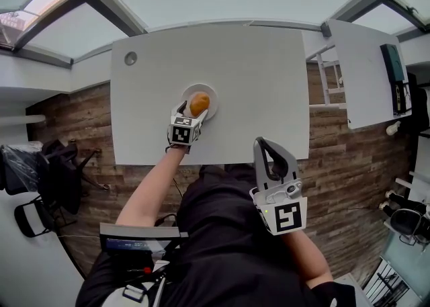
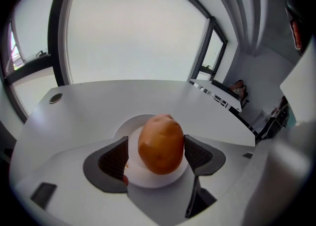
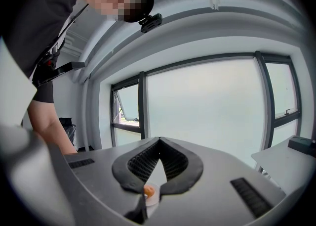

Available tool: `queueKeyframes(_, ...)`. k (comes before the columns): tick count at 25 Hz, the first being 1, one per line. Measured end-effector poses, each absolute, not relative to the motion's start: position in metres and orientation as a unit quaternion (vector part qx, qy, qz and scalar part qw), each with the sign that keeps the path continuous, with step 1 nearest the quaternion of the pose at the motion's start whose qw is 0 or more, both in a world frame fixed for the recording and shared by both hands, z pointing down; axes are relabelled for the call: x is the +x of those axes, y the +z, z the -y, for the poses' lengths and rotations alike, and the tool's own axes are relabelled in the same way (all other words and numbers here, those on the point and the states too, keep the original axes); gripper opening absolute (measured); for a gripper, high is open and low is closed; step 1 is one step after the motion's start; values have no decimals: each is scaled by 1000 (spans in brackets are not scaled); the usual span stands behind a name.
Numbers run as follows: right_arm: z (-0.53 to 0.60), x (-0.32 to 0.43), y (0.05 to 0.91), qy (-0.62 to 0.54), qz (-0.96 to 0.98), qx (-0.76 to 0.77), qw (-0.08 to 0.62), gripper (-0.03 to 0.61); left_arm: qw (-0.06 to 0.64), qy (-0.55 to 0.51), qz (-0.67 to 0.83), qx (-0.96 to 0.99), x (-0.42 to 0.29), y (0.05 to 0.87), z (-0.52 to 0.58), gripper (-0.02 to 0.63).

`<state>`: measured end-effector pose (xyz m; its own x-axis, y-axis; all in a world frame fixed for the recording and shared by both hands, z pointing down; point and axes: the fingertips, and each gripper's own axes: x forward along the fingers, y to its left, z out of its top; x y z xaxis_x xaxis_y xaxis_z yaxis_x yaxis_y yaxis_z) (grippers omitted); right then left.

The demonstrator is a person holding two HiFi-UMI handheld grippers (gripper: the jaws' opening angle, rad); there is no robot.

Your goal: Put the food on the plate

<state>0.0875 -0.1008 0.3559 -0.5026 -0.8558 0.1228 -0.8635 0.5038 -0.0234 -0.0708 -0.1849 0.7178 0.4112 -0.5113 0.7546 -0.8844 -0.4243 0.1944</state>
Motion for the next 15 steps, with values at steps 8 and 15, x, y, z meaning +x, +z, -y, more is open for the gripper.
queueKeyframes(8,89,84,357,58,862,502,41,-3,301,305,445,786,-72,713,174,339)
queueKeyframes(15,82,77,353,54,863,501,41,-3,287,301,444,793,-75,703,170,339)
